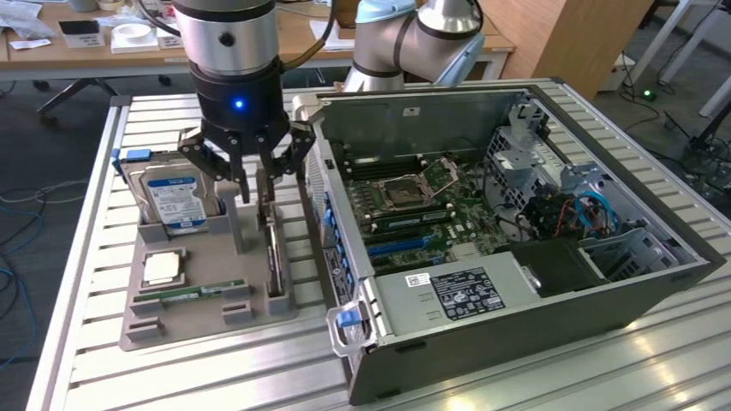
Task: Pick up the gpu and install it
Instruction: 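Pick up the gpu and move the gpu toward the slot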
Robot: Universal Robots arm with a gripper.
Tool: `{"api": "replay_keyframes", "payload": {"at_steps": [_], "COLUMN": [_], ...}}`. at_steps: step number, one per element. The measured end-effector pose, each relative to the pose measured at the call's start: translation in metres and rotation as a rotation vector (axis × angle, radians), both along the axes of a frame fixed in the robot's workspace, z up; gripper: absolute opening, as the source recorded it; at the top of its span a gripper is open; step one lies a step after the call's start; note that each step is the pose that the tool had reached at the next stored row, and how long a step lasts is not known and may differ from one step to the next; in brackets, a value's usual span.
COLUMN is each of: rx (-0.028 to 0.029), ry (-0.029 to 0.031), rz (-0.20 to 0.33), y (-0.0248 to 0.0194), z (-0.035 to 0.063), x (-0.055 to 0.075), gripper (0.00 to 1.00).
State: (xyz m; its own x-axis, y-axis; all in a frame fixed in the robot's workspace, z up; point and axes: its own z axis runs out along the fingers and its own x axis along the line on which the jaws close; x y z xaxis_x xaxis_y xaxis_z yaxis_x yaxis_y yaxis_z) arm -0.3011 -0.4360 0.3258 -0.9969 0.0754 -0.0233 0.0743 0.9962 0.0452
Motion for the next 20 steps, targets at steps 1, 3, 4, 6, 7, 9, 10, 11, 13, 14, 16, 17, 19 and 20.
{"api": "replay_keyframes", "payload": {"at_steps": [1, 3, 4, 6, 7, 9, 10, 11, 13, 14, 16, 17, 19, 20], "rx": [0.0000, 0.0000, 0.0000, -0.0001, -0.0001, 0.0000, -0.0001, -0.0001, -0.0001, -0.0001, -0.0001, -0.0001, -0.0001, -0.0001], "ry": [0.0000, 0.0000, 0.0001, 0.0002, 0.0001, 0.0001, 0.0001, 0.0001, 0.0001, 0.0001, 0.0001, 0.0001, 0.0002, 0.0001], "rz": [0.000, 0.000, 0.000, 0.000, 0.000, 0.000, 0.000, 0.000, 0.000, 0.000, 0.000, 0.000, 0.000, 0.000], "y": [0.0000, 0.0000, 0.0000, -0.0006, -0.0015, -0.0043, -0.0058, -0.0074, -0.0109, -0.0127, -0.0166, -0.0182, -0.0190, -0.0190], "z": [0.0000, 0.0000, 0.0000, 0.0000, 0.0000, -0.0001, 0.0000, 0.0000, 0.0000, 0.0000, -0.0001, -0.0001, 0.0000, 0.0000], "x": [0.001, 0.002, 0.002, 0.002, 0.002, 0.002, 0.002, 0.002, 0.002, 0.002, 0.002, 0.002, 0.002, 0.002], "gripper": [0.36, 0.36, 0.36, 0.36, 0.36, 0.36, 0.36, 0.36, 0.36, 0.36, 0.36, 0.36, 0.36, 0.36]}}
